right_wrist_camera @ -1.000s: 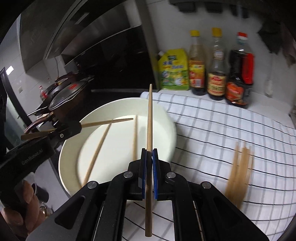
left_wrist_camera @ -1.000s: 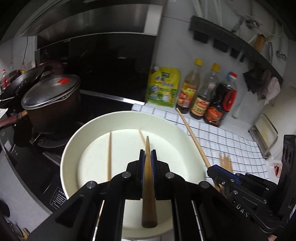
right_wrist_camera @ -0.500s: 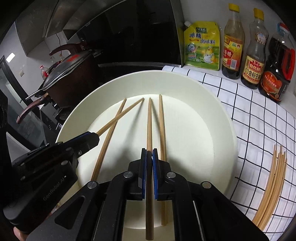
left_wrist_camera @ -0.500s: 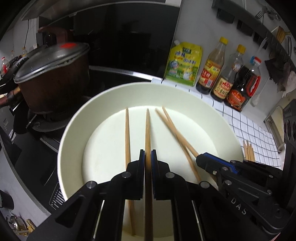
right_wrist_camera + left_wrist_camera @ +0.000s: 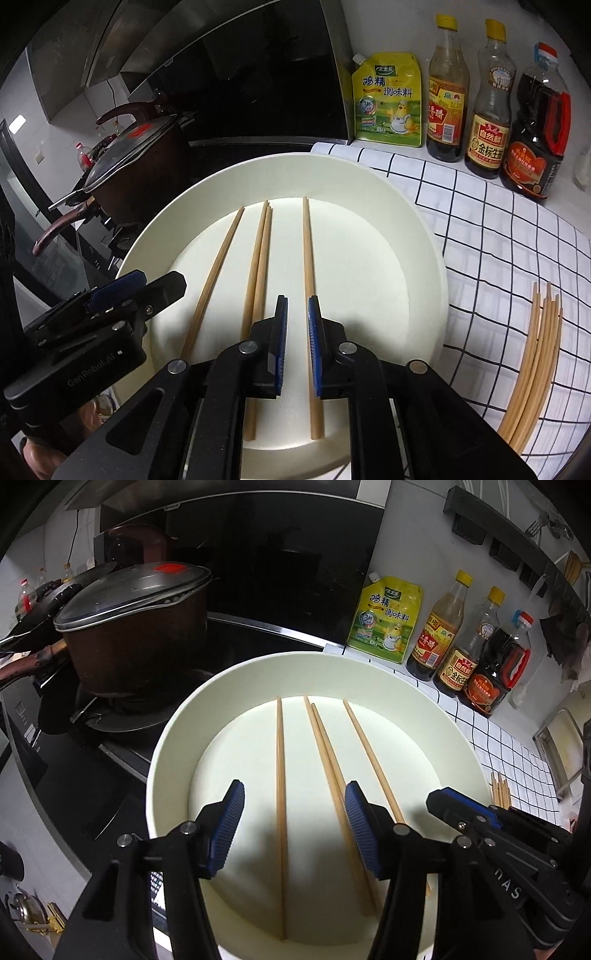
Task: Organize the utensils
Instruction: 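Withdraw both open tools from the bowl toward the chopstick pile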
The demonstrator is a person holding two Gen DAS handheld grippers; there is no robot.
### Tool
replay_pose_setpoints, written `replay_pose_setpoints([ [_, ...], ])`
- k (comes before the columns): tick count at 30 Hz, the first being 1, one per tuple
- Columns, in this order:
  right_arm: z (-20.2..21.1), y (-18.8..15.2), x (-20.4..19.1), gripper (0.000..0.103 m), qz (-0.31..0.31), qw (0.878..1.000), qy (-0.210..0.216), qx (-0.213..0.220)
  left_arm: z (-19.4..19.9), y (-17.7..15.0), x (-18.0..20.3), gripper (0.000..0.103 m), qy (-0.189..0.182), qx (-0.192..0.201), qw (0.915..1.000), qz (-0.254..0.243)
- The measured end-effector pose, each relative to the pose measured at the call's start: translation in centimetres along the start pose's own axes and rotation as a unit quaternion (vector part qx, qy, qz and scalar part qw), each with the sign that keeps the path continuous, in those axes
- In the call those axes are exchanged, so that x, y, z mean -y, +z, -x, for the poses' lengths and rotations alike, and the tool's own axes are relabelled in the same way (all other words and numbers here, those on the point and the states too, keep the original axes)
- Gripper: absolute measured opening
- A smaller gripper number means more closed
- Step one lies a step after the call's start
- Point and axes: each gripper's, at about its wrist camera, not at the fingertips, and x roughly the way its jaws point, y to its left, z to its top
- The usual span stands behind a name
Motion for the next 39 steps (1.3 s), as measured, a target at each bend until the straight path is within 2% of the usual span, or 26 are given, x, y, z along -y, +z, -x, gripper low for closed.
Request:
replay_pose_setpoints([
  [9, 2.6, -1.8, 0.2, 0.011, -0.007, 1.0, 0.0, 0.024, 1.8, -1.3, 0.4, 0.061, -0.004, 0.004, 1.0, -0.004],
  [16, 5.2, -3.3, 1.7, 0.019, -0.019, 0.999, -0.006, 0.048, 2.4, -2.2, 1.7, 0.062, -0.007, 0.004, 0.9998, -0.016],
  [23, 8.1, -4.2, 3.8, 0.019, -0.044, 0.996, -0.038, 0.066, 3.4, -2.5, 3.1, 0.064, -0.029, 0.015, 0.9991, -0.028],
  [29, 10.8, -5.3, 6.0, 0.022, -0.064, 0.993, -0.042, 0.089, 4.4, -2.6, 4.7, 0.064, -0.037, 0.022, 0.9986, -0.032],
  [39, 13.7, -8.7, 11.3, 0.023, -0.107, 0.987, -0.07, 0.097, 5.7, -3.9, 9.4, 0.065, -0.056, 0.025, 0.996, -0.066],
])
